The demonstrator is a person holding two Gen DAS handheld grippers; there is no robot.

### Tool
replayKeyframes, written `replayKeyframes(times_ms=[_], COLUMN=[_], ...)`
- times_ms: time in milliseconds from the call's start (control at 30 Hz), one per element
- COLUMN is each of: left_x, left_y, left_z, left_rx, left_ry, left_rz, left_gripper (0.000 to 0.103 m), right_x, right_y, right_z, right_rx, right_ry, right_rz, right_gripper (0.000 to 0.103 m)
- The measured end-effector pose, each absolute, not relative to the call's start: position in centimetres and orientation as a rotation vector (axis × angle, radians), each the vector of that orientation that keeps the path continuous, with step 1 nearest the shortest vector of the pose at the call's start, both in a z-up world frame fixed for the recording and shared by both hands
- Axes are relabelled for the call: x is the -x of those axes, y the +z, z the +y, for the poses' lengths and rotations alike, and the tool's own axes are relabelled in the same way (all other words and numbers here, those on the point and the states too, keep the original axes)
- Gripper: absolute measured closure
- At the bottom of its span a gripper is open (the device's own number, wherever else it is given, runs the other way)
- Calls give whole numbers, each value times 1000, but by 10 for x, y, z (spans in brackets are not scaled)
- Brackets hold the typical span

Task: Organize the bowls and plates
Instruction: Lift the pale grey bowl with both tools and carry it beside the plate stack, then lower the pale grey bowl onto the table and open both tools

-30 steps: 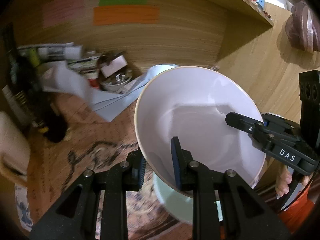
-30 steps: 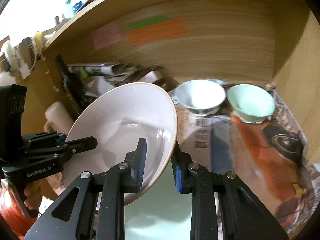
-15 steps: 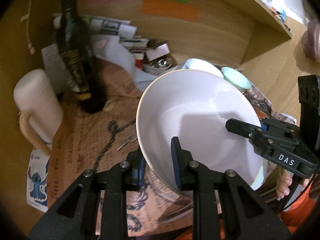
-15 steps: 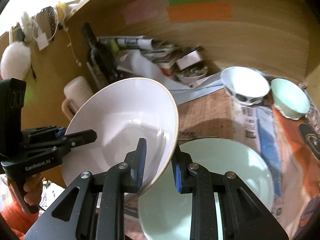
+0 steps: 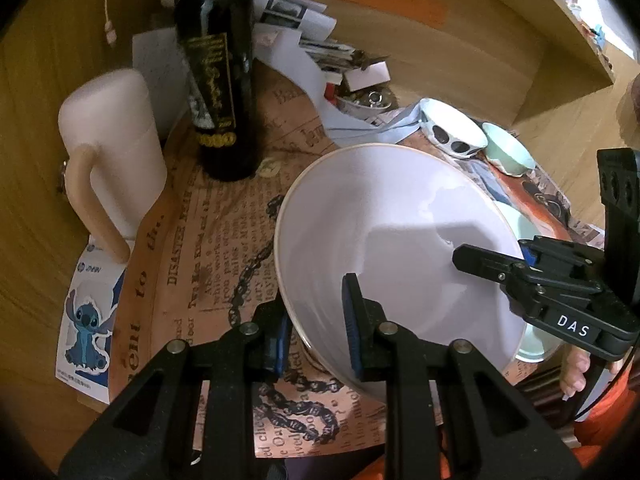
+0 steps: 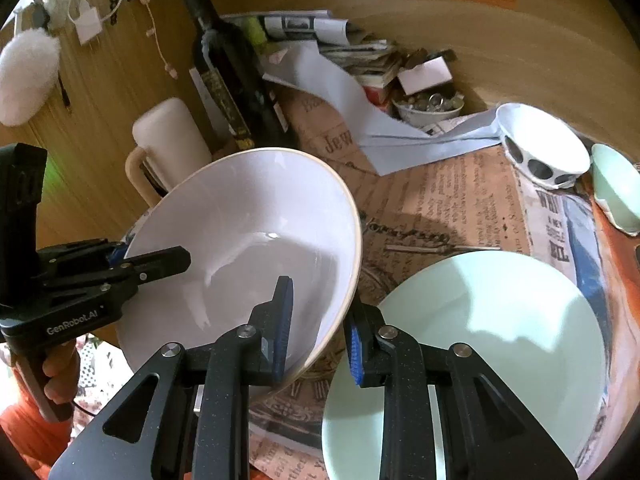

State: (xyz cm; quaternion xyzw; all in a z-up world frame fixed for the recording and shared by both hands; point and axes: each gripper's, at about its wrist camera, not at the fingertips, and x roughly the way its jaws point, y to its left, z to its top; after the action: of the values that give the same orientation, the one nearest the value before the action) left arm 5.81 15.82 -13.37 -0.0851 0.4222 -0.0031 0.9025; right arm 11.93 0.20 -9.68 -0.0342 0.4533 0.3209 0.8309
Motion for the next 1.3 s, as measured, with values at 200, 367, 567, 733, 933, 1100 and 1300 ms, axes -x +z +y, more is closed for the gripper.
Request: replayKeyframes(times_ms=[200, 367, 567, 733, 933, 1100, 1300], left_x=[-62, -65, -64, -62, -58, -57, -61], left_y=[-144, -152, -158, -153, -129, -106, -78], left_z=[161, 163, 164, 162, 163, 155, 133], left_rx=[186, 189, 194, 165, 160, 148, 132], left_ry=[-3, 11, 14, 57, 78, 84, 71], left_rz=[908, 930, 933, 906, 854, 791, 702], left_gripper=[80, 80, 80, 80, 80, 52, 31], right_x=[-121, -124, -125, -125, -125, -120, -124], right_y=[-106, -112, -112, -111, -89, -64, -46], right_z=[6, 11, 13, 13, -7, -35, -78], right_rx=[88, 107, 112, 124, 59, 36, 5], right_ry=[678, 673, 678, 672, 662, 624, 553], right_rz=[995, 1008, 1003, 989, 903, 803, 723], right_gripper=[81, 81, 80, 78, 74, 60, 47])
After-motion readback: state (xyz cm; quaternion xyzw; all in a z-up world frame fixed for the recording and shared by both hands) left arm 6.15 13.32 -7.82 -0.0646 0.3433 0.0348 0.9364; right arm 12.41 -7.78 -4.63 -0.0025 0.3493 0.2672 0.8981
